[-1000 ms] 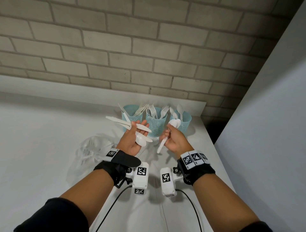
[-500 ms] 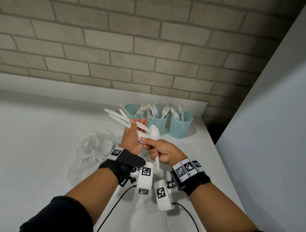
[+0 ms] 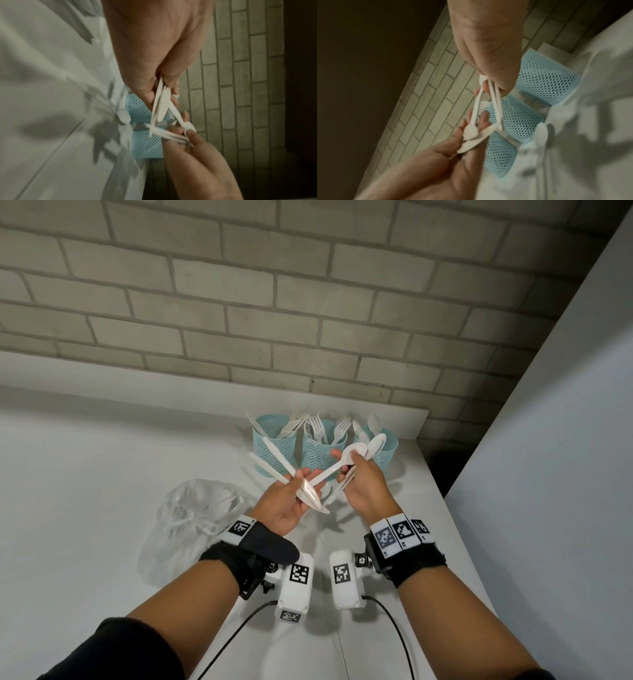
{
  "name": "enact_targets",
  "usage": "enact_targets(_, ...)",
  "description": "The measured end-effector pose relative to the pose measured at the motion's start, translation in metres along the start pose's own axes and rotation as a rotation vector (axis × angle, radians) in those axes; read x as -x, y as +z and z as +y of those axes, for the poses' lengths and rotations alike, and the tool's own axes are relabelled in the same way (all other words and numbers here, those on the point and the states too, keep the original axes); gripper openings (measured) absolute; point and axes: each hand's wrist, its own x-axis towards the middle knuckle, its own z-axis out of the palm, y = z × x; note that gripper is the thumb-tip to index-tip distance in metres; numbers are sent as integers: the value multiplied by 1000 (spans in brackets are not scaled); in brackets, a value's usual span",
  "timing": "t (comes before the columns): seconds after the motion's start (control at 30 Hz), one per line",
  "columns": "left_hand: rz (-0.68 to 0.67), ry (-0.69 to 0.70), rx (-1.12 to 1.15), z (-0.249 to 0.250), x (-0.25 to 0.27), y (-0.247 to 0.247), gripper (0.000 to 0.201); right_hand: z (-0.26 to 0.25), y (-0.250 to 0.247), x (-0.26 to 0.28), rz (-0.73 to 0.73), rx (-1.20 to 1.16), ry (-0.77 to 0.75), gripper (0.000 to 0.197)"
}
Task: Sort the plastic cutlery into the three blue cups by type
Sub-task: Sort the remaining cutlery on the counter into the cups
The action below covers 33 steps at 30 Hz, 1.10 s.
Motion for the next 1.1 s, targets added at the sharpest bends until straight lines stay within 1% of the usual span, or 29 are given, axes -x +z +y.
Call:
enact_targets(0.1, 22, -31, -41, -4, -1, 3, 23, -3, 6, 0, -21, -37, 0, 15)
enact_targets(0.2, 60, -72, -112, -3, -1, 2, 27, -5, 10, -2, -42, -38, -59, 16)
enact_targets(0.27, 43, -116, -154, -2, 1, 2, 27, -8, 12, 0, -82, -26, -101, 18)
enact_targets(0.37, -7, -165, -130, -2, 6, 6, 29, -8, 16, 6, -149, -35, -143, 17)
enact_targets(0.47, -33, -186, -63, -1, 7, 11, 30, -1, 19, 8, -191, 60, -166, 11)
enact_targets(0.57, -35, -180, -48, 1, 7, 11, 29, 3, 17, 7, -259, 200, -146, 4)
enact_targets(0.67, -29, -172, -107, 3, 7, 10, 28, -5, 15, 4, -316, 301, -75, 17)
enact_targets(0.73, -17, -182, -164, 5, 7, 11, 24, -19, 14, -5, -253, 270, -109, 25)
enact_targets(0.83, -25, -170, -218, 8, 6, 11, 20, -49, 13, -26, -49, 146, -281, 31)
enact_targets(0.9, -53, -148, -233, 9, 6, 12, 19, -69, 11, -38, 46, 75, -403, 29)
enact_targets(1.0, -97, -131, -254, 12, 4, 14, 20, -86, 8, -52, 125, 17, -528, 22)
enact_targets(1.1, -104, -105, -304, 15, 0, 16, 21, -87, 4, -68, 173, 100, -560, 19)
